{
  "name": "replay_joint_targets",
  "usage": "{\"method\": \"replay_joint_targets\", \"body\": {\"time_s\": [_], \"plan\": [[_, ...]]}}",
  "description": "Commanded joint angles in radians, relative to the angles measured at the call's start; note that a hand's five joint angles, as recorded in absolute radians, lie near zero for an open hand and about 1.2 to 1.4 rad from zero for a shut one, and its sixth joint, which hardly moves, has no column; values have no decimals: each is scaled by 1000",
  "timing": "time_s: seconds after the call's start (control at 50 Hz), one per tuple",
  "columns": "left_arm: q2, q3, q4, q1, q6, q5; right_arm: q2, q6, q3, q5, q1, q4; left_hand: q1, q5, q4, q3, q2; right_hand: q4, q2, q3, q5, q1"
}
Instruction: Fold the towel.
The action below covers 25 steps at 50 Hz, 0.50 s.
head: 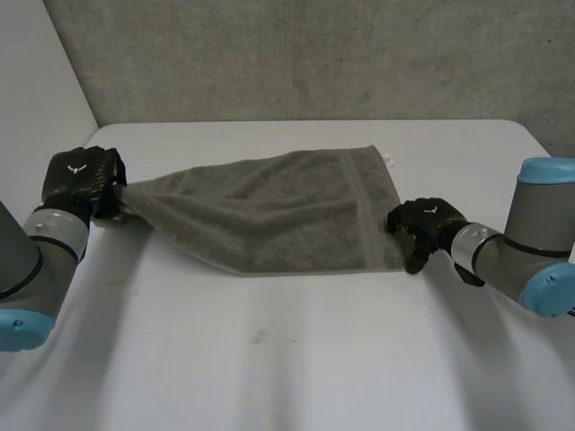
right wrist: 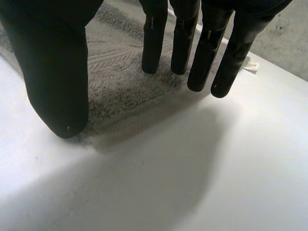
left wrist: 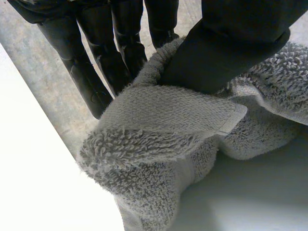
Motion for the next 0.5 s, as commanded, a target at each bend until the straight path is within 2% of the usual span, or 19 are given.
{"method": "replay_joint_targets", "body": {"time_s": [0.02, 0.34, 0.4, 0.44, 0.5], "plan": [[-2, -3, 0, 0, 0, 0, 27, 13, -45, 5, 18, -3, 198, 181, 179, 180, 177, 118, 127, 115, 142, 159], [-9, -5, 0, 0, 0, 0, 101, 29, -128, 17, 33, -18, 198, 181, 179, 180, 177, 382, 391, 380, 406, 423], [-9, -5, 0, 0, 0, 2, 99, 29, -130, 17, 33, -18, 198, 181, 179, 180, 177, 479, 488, 476, 503, 520], [-9, -5, 0, 0, 0, 0, 93, 33, -130, 17, 33, -18, 198, 181, 179, 180, 177, 759, 768, 756, 783, 800], [-9, -5, 0, 0, 0, 0, 87, 41, -130, 17, 33, -18, 198, 181, 179, 180, 177, 862, 871, 860, 886, 903]]}}
